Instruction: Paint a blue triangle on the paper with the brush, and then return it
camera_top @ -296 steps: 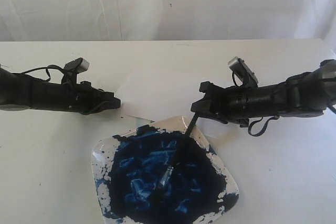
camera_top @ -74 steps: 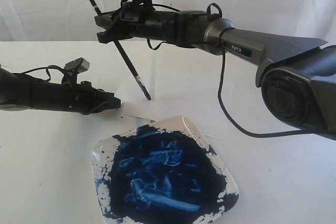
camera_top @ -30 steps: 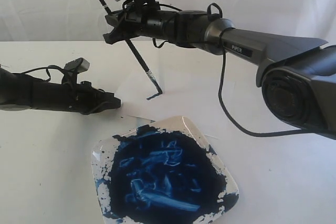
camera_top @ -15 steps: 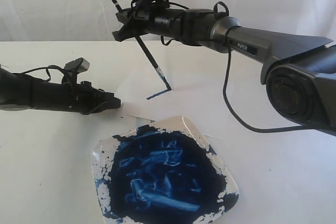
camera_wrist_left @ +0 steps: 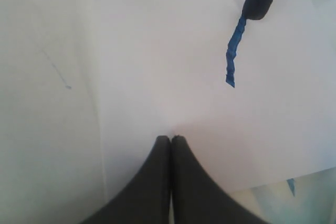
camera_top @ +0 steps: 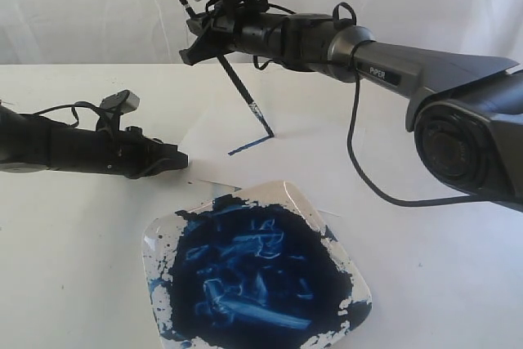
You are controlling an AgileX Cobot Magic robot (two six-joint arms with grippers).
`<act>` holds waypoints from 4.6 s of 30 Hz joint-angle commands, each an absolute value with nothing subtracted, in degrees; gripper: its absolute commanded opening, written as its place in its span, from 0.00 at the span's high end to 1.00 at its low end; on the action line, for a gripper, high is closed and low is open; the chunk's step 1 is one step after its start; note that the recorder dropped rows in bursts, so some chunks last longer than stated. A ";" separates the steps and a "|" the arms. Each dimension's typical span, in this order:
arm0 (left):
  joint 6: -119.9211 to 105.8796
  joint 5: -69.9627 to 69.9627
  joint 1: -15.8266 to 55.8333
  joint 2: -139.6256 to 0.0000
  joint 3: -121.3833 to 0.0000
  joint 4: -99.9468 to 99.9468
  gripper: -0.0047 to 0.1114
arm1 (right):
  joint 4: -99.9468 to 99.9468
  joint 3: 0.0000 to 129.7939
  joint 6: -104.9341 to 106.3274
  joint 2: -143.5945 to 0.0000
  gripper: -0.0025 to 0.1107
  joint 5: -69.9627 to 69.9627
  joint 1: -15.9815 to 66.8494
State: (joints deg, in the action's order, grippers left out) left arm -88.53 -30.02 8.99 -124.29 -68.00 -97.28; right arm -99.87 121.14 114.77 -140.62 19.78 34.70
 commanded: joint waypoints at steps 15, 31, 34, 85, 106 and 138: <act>-88.69 -29.49 9.33 -124.49 -68.08 -96.53 0.96 | -99.95 121.53 115.63 -140.55 0.98 15.45 34.20; -88.69 -29.49 9.33 -124.49 -68.08 -96.53 0.96 | -99.95 121.53 115.19 -140.55 0.98 19.32 34.20; -88.69 -29.49 9.33 -124.49 -68.08 -96.53 0.96 | -99.95 121.53 115.19 -140.55 0.98 19.44 34.20; -88.69 -29.49 9.33 -124.49 -68.08 -96.53 0.96 | -82.68 120.54 94.60 -137.44 0.98 19.88 34.20; -88.69 -29.49 9.33 -124.49 -68.08 -96.53 0.96 | -63.80 120.54 76.92 -135.44 0.98 37.07 34.20; -88.69 -29.49 9.33 -124.49 -68.08 -96.53 0.96 | -63.36 120.54 75.69 -136.49 0.98 40.44 34.20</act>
